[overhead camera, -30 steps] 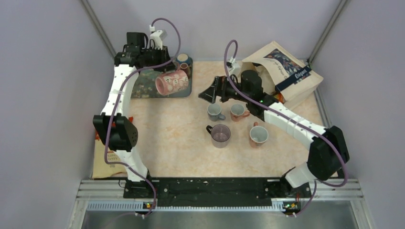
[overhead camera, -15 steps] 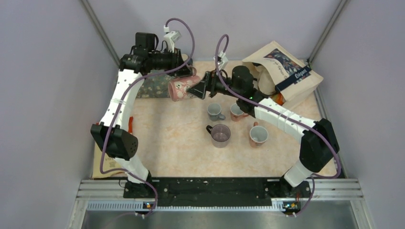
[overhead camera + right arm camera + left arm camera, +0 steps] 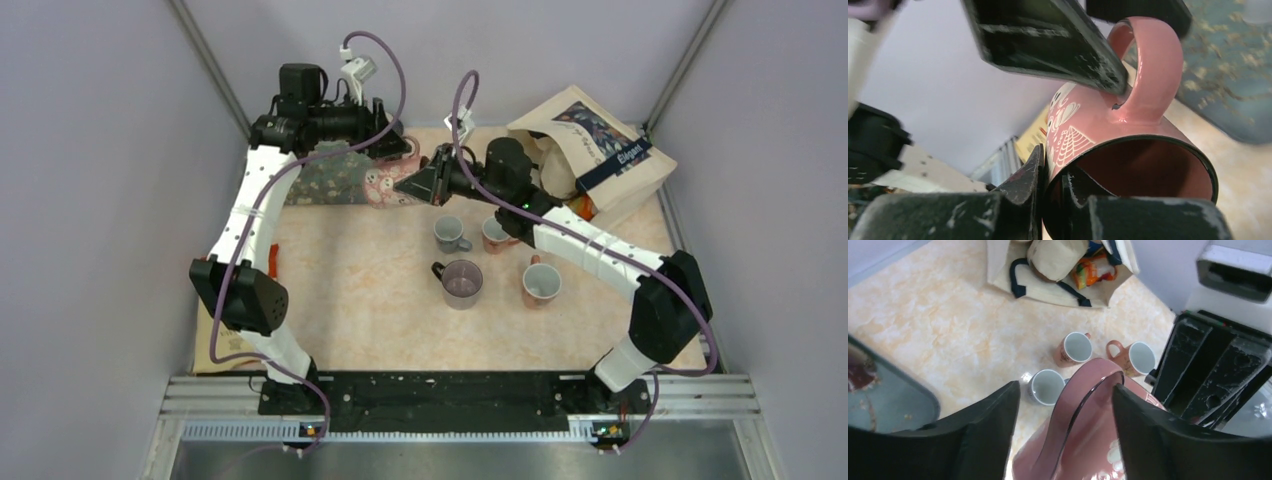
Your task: Turn the mug right side up
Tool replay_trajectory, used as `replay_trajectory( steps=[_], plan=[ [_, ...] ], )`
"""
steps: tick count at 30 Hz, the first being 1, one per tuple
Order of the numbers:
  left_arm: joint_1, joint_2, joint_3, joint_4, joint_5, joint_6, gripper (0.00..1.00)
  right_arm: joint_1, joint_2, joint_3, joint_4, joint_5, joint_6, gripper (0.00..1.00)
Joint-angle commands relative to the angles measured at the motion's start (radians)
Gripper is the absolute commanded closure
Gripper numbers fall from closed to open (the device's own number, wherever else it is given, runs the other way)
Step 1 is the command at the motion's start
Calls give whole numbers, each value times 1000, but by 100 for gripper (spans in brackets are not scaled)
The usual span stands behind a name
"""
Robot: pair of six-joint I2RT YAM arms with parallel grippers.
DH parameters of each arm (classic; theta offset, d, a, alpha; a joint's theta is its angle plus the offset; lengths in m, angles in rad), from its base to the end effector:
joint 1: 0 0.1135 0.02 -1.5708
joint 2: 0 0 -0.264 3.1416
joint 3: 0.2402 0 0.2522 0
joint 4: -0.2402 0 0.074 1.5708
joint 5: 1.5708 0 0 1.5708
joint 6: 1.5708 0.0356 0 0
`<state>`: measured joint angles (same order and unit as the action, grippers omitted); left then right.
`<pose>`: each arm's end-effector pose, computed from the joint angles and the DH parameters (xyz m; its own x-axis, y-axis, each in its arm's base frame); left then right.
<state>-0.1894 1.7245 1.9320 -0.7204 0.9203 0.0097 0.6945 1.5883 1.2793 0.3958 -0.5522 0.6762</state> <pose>0.3591 -0.0977 0.4367 -0.4742 0.0969 -0.8751 0.7996 0.4633 -0.3820 0.2801 0.2576 0.3692 -0.5403 0.2434 -0.8055 -0.7799 0.2146 0.5880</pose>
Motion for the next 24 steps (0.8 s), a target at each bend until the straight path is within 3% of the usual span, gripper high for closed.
replay_trajectory(
  steps=[1,2,8,12,17,21,24],
  plan=[
    [61,-54,-44,40,-81,-55,8,17,-69,61,-256,196,-297,100],
    [75,-57,-42,39,-103,-45,2,19,-77,69,-302,224,-327,100],
    [131,-72,-33,0,-219,19,1,19,-121,110,-492,357,-446,100],
    [154,-91,-53,-39,-426,96,1,17,-130,222,-745,620,-546,100],
    [155,-147,-205,-5,-632,193,1,-23,-102,351,-1123,944,-591,100],
    [155,-183,-317,29,-686,217,1,-122,-150,305,-1316,1005,-516,100],
    [155,-194,-369,52,-711,217,1,-224,-234,217,-1371,1004,-469,100]
  ],
)
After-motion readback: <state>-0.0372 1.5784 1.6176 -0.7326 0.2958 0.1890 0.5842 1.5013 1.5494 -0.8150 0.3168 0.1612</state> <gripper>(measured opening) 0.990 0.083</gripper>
